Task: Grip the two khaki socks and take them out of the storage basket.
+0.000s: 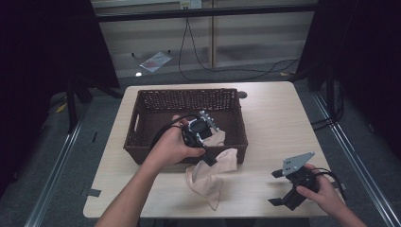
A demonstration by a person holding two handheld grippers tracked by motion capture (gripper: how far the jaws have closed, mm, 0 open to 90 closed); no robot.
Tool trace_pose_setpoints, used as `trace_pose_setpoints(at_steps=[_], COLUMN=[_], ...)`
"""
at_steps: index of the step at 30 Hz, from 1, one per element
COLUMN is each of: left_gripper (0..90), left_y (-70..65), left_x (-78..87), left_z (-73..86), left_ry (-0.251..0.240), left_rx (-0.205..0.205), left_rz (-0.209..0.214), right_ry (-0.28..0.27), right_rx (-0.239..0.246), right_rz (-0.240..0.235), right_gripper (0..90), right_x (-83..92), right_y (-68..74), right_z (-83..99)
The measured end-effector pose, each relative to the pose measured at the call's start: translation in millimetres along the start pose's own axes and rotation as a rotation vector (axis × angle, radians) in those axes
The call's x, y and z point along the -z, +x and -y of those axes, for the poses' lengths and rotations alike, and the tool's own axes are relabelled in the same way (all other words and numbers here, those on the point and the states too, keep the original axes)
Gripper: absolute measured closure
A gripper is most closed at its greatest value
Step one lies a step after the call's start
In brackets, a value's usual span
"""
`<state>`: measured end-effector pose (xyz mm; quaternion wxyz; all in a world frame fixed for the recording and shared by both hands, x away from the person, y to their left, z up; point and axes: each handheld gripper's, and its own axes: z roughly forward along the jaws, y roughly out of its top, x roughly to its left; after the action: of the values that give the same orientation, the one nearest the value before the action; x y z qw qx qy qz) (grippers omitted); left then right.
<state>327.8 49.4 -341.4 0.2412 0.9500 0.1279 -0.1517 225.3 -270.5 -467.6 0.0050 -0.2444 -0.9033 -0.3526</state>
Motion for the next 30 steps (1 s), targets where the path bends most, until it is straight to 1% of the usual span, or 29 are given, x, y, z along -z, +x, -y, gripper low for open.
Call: trace_pose_setpoints(at_steps=[2,3,5,6,7,8,9,10,11,13,14,15,16,17,18,20,21,22,23,24,25,26,27,30], left_gripper=[87.6,87.7,87.6,87.5,87.1,86.0,83.6,77.8,71.5,58.0,53.0,47.1,42.1,38.8,36.0,28.7,25.2,22.2,20.8,19.4,17.7,16.3,14.8,12.5], left_y=[0.0,0.6,0.6,1.4,1.6,2.2,2.2,2.6,2.4,4.6,4.7,4.6,4.8,4.6,4.5,4.6,4.4,4.4,4.3,4.4,4.4,5.3,5.2,4.5], left_x=[-2.9,-4.5,-7.4,-8.8,-10.3,-11.4,-12.5,-13.6,-14.8,-14.9,-15.2,-15.4,-15.9,-16.1,-16.8,-17.1,-18.4,-18.2,-18.4,-19.1,-19.5,-19.5,-20.4,-21.0], left_z=[0.9,1.5,2.6,3.3,4.1,4.9,5.9,6.9,8.2,10.8,12.4,13.9,15.4,16.8,18.4,20.9,22.9,24.6,26.4,28.1,29.8,31.3,33.2,38.9], left_ry=[0.004,0.007,0.010,0.011,0.008,0.011,0.001,-0.001,-0.015,-0.028,-0.030,-0.034,-0.038,-0.044,-0.054,-0.046,-0.067,-0.066,-0.066,-0.073,-0.081,-0.080,-0.095,-0.108], left_rx=[0.004,-0.004,0.006,-0.005,-0.003,-0.010,0.000,-0.004,0.010,0.022,0.024,0.035,0.029,0.028,0.030,0.023,0.030,0.028,0.015,0.009,0.012,-0.005,-0.006,-0.026], left_rz=[-0.009,-0.012,-0.002,-0.008,-0.010,-0.015,-0.020,-0.031,-0.039,-0.047,-0.064,-0.070,-0.073,-0.070,-0.078,-0.095,-0.103,-0.105,-0.111,-0.114,-0.115,-0.124,-0.127,-0.141], right_ry=[0.001,0.001,0.001,0.000,0.000,-0.001,-0.002,-0.002,-0.002,0.001,0.004,0.004,0.002,0.001,0.001,0.004,0.005,0.006,0.005,0.002,0.002,0.001,0.001,0.003], right_rx=[0.001,-0.001,0.002,0.000,0.002,0.003,0.005,0.003,0.000,0.001,0.005,0.003,0.006,0.004,0.006,0.004,0.004,0.002,0.003,0.005,0.005,0.003,0.005,0.002], right_rz=[0.002,0.000,0.002,-0.001,-0.001,-0.002,-0.001,-0.001,-0.001,-0.002,-0.002,-0.003,-0.003,-0.003,-0.004,-0.002,-0.002,-0.001,-0.002,-0.001,-0.001,0.000,0.000,-0.001], right_gripper=[2.8,2.8,2.8,2.8,2.8,2.8,2.8,2.8,2.8,2.8,2.8,2.8,2.8,2.8,2.8,2.8,2.8,2.8,2.8,2.8,2.8,2.8,2.8,2.8], right_x=[0.0,0.0,-0.2,-0.6,-0.7,-0.8,-0.8,-0.8,-0.6,-0.7,-0.8,-0.8,-1.0,-1.1,-1.3,-1.7,-1.9,-1.8,-1.7,-1.6,-1.3,-1.3,-1.5,-1.6], right_y=[0.2,0.2,0.1,0.2,0.2,0.1,-0.1,0.0,0.2,0.4,0.3,0.4,0.2,0.1,-0.1,0.1,0.1,0.2,0.3,0.1,0.0,0.0,-0.2,0.3], right_z=[0.0,-0.1,0.0,0.1,0.1,0.1,0.1,0.2,0.1,0.3,0.4,0.3,0.2,0.2,0.2,0.0,0.0,0.0,0.1,0.1,0.2,0.1,0.1,0.0])
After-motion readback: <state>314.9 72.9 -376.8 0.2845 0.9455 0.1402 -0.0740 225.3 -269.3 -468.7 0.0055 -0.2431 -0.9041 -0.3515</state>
